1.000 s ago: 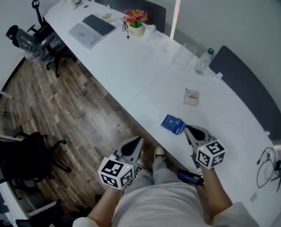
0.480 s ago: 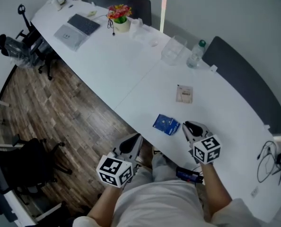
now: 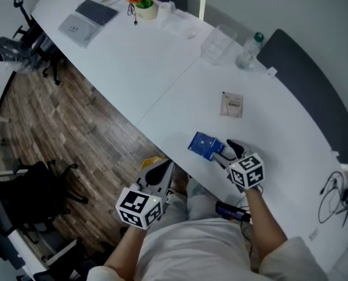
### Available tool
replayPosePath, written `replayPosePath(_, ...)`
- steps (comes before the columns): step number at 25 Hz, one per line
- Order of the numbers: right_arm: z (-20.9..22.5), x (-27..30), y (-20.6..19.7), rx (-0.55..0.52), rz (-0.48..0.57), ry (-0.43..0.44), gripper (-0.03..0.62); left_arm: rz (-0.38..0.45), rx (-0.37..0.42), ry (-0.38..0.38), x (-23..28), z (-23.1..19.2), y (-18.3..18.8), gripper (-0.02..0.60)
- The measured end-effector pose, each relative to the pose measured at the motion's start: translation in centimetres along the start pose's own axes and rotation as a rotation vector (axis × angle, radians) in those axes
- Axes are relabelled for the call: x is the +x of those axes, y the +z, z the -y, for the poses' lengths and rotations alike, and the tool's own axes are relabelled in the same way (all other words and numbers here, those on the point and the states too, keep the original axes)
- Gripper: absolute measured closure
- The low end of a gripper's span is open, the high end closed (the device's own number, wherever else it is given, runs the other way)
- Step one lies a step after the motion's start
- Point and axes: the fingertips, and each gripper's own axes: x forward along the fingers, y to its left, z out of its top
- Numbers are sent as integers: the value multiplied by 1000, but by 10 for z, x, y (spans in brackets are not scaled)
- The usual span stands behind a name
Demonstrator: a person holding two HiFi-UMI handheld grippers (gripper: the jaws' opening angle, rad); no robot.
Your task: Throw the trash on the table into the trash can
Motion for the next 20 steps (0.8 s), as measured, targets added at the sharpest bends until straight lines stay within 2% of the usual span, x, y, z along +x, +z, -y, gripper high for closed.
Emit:
replayPosePath(8,1,17,-20,11,-71,6,296,-22,1,22,-4,-9,-6,580)
replayPosePath(12,4,20,-27,-20,-100,-18,307,-25,2,27,-5,-9,-8,580)
replayPosePath(17,6,16,-27,-48,-102,-51,535,-25,-6,34,-8,-8,-11,580)
replayPosePath(20,7,15,-29,-38,-97,-61,549,-24,-11,40,-12,-8,-13,580)
